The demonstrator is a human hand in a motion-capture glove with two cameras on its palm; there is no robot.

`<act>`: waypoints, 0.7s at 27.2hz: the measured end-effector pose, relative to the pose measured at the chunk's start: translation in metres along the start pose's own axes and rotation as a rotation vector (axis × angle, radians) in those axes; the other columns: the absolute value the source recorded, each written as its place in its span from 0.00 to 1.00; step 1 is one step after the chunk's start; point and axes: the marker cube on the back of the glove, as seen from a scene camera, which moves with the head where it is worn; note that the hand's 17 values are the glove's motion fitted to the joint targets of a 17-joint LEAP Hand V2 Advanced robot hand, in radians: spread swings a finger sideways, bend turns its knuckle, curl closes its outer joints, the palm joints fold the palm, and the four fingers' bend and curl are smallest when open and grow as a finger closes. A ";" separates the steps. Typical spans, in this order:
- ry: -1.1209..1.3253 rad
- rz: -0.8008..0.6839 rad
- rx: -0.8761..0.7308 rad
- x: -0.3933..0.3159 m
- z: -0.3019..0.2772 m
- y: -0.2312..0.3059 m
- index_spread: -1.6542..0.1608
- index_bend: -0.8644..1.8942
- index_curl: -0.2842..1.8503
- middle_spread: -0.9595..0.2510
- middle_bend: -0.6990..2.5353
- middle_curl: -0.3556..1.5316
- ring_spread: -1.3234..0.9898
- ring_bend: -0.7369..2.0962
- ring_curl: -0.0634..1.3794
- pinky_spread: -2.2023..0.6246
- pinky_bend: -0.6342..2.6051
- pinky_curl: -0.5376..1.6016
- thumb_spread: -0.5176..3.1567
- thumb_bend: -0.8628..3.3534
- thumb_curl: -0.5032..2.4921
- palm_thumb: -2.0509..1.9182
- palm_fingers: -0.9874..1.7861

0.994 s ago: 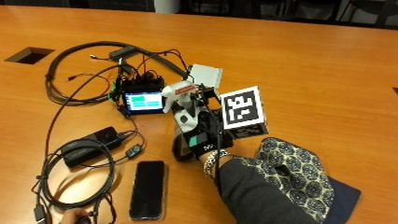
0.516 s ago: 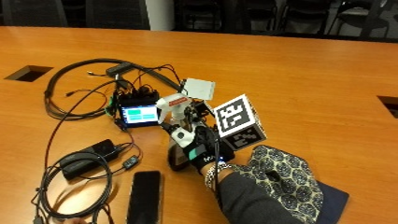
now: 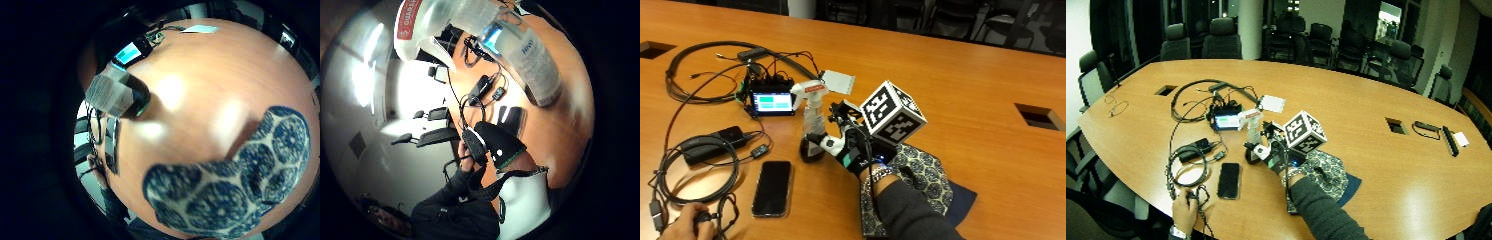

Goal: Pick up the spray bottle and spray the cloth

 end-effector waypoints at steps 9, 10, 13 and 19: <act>0.234 -0.042 -0.104 0.005 -0.033 0.039 0.70 0.37 0.28 0.78 0.27 0.40 0.58 0.35 0.26 0.88 0.28 0.41 0.41 0.19 0.27 0.61 0.47; 0.246 -0.047 -0.129 0.008 -0.035 0.047 0.69 0.38 0.28 0.78 0.27 0.39 0.58 0.35 0.26 0.88 0.28 0.41 0.41 0.19 0.27 0.61 0.47; 0.290 -0.062 -0.181 0.016 -0.044 0.072 0.68 0.39 0.29 0.79 0.26 0.38 0.59 0.33 0.25 0.88 0.29 0.41 0.41 0.19 0.27 0.60 0.45; 0.404 -0.079 -0.179 0.019 -0.071 0.107 0.67 0.38 0.29 0.80 0.26 0.37 0.59 0.33 0.24 0.88 0.29 0.41 0.41 0.20 0.26 0.60 0.45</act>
